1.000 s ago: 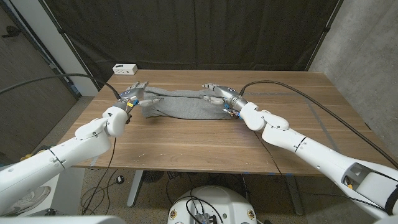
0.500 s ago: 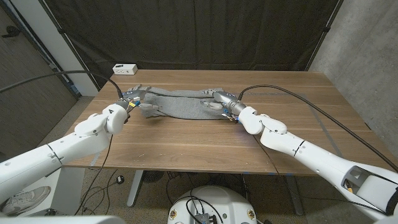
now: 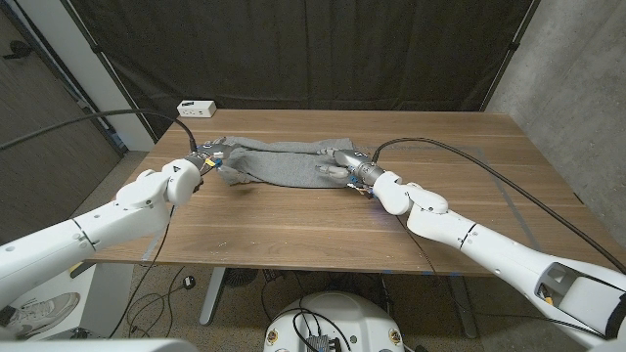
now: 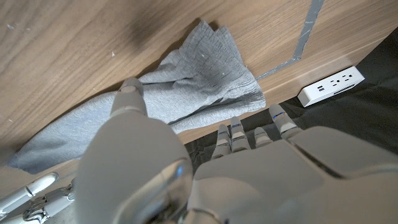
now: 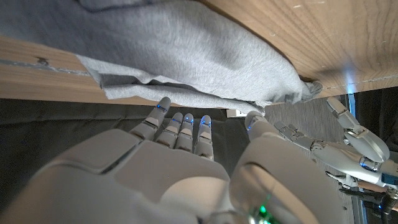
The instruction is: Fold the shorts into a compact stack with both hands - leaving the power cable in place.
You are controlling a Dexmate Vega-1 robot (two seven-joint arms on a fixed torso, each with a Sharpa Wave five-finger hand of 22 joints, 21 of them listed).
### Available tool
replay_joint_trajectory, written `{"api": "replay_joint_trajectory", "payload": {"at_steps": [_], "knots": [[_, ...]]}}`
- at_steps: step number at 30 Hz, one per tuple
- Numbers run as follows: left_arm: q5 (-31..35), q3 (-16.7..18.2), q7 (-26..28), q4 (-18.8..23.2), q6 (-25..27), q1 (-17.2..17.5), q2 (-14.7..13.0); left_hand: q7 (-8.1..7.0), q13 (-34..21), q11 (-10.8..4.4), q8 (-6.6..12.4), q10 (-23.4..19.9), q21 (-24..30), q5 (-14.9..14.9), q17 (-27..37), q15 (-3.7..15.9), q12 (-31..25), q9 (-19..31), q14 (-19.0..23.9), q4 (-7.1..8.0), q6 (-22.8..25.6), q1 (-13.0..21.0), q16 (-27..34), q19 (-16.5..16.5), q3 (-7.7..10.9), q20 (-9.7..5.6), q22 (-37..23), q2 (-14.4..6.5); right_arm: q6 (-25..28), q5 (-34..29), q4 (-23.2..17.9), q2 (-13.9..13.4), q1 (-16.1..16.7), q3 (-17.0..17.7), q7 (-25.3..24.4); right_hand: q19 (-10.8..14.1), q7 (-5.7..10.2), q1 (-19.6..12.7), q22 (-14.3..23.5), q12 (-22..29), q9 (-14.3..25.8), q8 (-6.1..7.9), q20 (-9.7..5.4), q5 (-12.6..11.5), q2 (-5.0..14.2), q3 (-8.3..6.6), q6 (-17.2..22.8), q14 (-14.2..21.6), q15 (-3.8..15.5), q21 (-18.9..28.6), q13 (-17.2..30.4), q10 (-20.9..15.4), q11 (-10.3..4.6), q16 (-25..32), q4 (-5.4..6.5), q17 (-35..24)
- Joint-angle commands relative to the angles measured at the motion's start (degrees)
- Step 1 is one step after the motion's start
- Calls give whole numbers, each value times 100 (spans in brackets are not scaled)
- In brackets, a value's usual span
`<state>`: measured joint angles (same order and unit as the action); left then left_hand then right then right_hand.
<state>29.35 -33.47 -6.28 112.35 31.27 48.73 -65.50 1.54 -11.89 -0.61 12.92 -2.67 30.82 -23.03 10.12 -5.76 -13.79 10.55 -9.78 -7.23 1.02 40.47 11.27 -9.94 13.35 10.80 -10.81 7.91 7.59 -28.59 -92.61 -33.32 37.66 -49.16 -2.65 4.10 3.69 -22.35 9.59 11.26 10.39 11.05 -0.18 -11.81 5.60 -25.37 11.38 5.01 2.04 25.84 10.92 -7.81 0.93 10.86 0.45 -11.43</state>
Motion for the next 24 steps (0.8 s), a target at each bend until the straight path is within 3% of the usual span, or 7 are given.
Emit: {"api": "replay_joint_trajectory", "payload": {"at_steps": [1,6,16,19,24], "knots": [[369,-159,-588,-106,-81,-233,46,-55,-21,-73,40,-126,1,-73,18,9,-61,21,-19,-69,124,237,30,-591,51,-9,-24,-110,71,132,71,54,32,-26,0,34,-15,-45,13,45,21,53,43,25,3,4,81,36,-39,-21,1,-74,7,49,-59,-2],[638,-243,-676,-183,-93,-310,115,-179,-30,-229,61,-307,-9,-62,14,132,-117,27,90,-112,297,553,54,-511,127,-75,-28,-314,77,228,103,72,41,-25,6,41,-34,-39,14,52,22,55,44,33,18,15,102,45,-43,-36,2,-101,25,58,-68,3],[1205,-411,-612,-436,-136,-404,351,-312,-37,-330,92,-676,10,145,7,303,-215,33,434,-115,622,911,126,-295,194,-157,-35,-583,36,299,202,97,1,-86,32,55,-30,-27,15,53,23,49,41,44,41,34,117,65,-52,-60,3,-126,33,73,-83,9],[1418,-482,-498,-541,-196,-421,419,-390,-43,-408,164,-1007,23,341,5,360,-303,43,664,-113,970,1058,165,-152,206,-185,-31,-698,22,344,249,117,6,-76,-6,55,-38,-26,15,53,23,47,43,47,44,39,119,66,-51,-68,3,-131,29,75,-90,12],[1729,-602,-560,-657,-218,-483,538,-416,-61,-419,189,-1175,21,458,5,394,-351,51,797,-122,1118,1134,189,-96,206,-191,-29,-735,87,387,268,121,-10,-89,47,61,-43,-23,16,45,24,42,50,53,55,52,125,68,-48,-89,4,-128,0,79,-108,19]]}}
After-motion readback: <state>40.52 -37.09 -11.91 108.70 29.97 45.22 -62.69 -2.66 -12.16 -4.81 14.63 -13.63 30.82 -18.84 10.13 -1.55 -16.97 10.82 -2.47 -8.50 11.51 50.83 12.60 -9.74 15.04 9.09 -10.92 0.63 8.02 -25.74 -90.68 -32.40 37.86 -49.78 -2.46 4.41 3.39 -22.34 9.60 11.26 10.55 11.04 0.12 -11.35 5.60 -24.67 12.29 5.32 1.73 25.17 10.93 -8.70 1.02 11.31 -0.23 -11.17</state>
